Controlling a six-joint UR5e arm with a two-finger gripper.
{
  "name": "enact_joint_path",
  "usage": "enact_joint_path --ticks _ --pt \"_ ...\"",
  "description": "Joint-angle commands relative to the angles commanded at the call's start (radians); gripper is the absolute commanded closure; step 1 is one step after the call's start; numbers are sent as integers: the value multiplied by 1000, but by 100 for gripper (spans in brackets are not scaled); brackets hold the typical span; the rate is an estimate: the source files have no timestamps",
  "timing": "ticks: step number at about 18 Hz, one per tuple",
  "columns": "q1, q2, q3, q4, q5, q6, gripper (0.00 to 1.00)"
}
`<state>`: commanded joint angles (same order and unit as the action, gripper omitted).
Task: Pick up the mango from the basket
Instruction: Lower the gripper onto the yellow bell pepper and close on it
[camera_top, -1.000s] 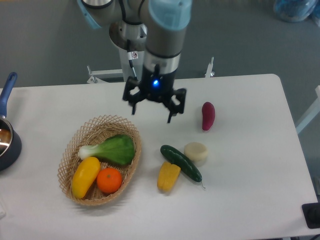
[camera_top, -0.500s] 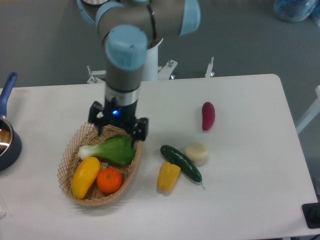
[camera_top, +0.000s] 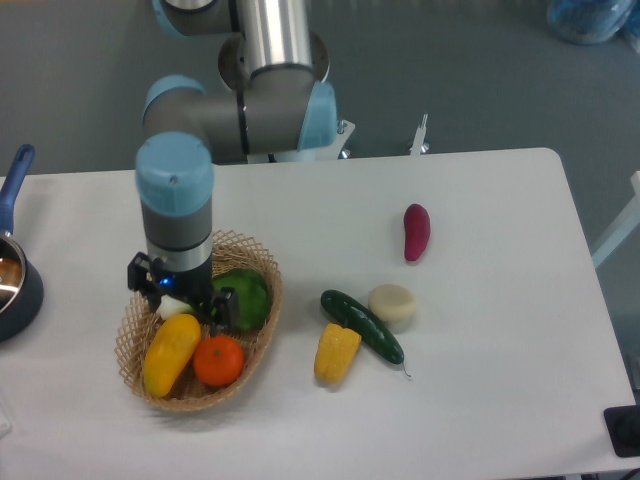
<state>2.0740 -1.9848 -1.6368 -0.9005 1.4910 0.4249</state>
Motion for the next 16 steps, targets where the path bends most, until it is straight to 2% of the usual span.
enact_joint_path --ticks 5,8,16 --pt "-14 -31 -2 9 0 20 0" --pt "-29 -52 11 9 0 90 0" --pt "-45 -88 11 12 3 111 0"
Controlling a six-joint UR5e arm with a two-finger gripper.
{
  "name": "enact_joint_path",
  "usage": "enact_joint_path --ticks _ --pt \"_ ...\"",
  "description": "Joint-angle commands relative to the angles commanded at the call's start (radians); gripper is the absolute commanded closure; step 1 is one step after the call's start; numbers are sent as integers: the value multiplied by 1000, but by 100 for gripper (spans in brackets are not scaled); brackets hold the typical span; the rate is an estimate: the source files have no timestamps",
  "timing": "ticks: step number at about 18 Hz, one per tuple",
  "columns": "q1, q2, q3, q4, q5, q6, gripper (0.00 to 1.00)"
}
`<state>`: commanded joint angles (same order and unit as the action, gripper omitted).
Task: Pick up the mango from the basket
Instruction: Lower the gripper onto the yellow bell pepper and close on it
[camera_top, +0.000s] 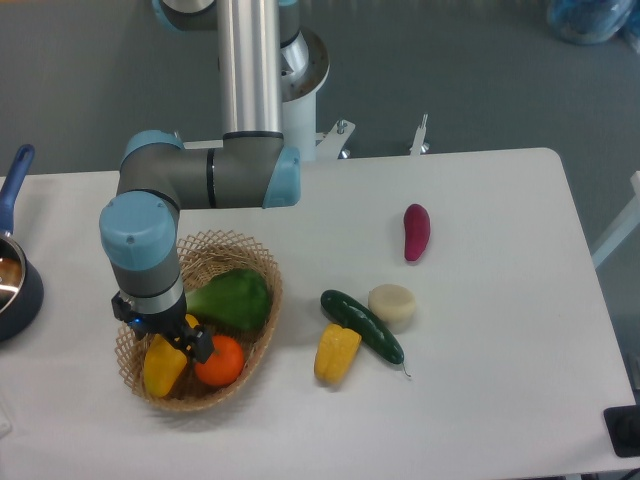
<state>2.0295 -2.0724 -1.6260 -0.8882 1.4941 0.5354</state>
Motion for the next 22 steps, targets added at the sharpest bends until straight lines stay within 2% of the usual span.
enact_joint_path --ticks 15,18,20,22 --pt "-21 -31 0 5 20 -3 1" --pt "-23 -31 8 5 21 -3 15" --pt "-23 -29 8 3 21 -3 33" --pt "-23 -28 9 2 21 -5 47"
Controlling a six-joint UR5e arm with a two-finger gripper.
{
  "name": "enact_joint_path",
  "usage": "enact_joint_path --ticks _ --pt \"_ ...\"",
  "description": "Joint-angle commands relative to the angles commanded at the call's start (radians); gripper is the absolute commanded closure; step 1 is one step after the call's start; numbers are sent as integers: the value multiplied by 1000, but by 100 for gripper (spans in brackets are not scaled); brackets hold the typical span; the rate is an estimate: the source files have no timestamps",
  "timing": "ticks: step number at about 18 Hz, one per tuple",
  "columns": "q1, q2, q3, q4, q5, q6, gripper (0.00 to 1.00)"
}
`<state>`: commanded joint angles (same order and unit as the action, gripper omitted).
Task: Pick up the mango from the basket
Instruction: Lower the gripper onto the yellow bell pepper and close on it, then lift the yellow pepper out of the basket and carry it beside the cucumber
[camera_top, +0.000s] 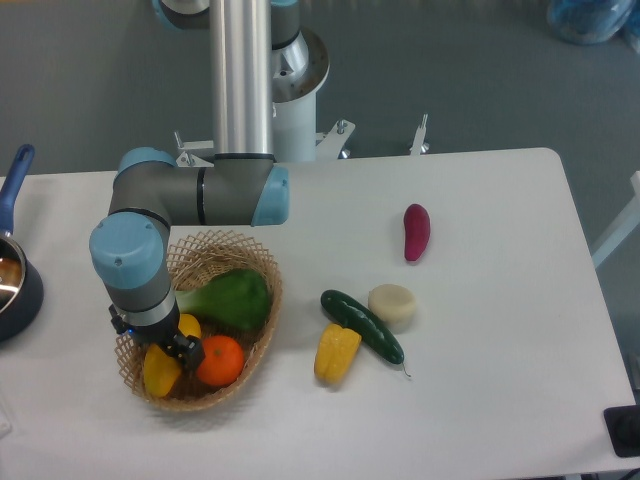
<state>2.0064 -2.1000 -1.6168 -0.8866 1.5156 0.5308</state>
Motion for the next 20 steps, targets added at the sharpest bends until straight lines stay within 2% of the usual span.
enact_joint_path --ticks 2,6,7,10,16,20 --pt "0 0 -3 0 2 0 58" --pt "0 6 -3 2 3 3 64" --pt "-2 8 -2 2 3 2 69" --pt "0 15 0 2 2 6 69" --pt "12 86 -15 0 5 11 69" --pt "90 162 8 0 -3 8 69"
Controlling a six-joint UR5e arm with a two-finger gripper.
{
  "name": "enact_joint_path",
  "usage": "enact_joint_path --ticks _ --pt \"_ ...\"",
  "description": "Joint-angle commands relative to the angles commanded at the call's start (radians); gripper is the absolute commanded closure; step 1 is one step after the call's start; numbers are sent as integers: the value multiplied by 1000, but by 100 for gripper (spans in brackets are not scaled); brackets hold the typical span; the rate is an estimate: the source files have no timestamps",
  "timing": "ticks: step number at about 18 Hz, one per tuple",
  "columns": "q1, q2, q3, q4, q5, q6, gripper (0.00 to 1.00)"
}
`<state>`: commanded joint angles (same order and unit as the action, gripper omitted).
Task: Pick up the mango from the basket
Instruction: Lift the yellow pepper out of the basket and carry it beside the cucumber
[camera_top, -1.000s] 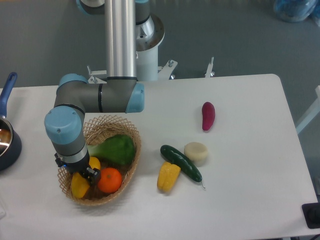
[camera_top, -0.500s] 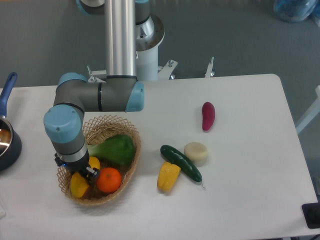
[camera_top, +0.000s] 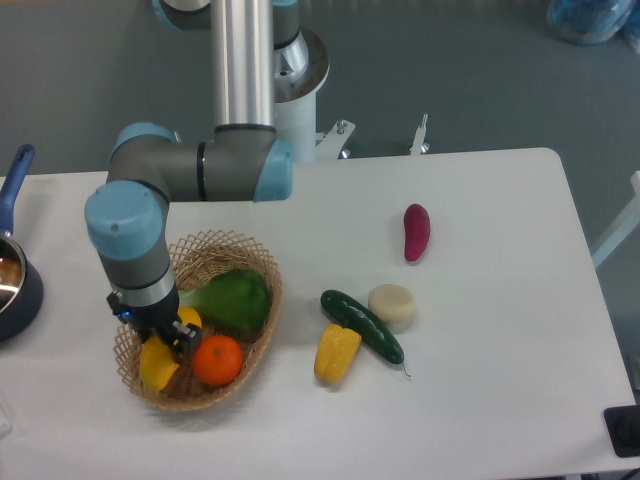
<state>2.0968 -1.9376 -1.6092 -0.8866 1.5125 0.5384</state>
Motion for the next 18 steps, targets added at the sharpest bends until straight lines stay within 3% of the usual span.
enact_joint_path --ticks 3,8,18 --pt "75 29 11 3 3 23 69" --pt "235 77 35 -5 -3 219 69" --pt "465 89 26 -17 -25 526 67"
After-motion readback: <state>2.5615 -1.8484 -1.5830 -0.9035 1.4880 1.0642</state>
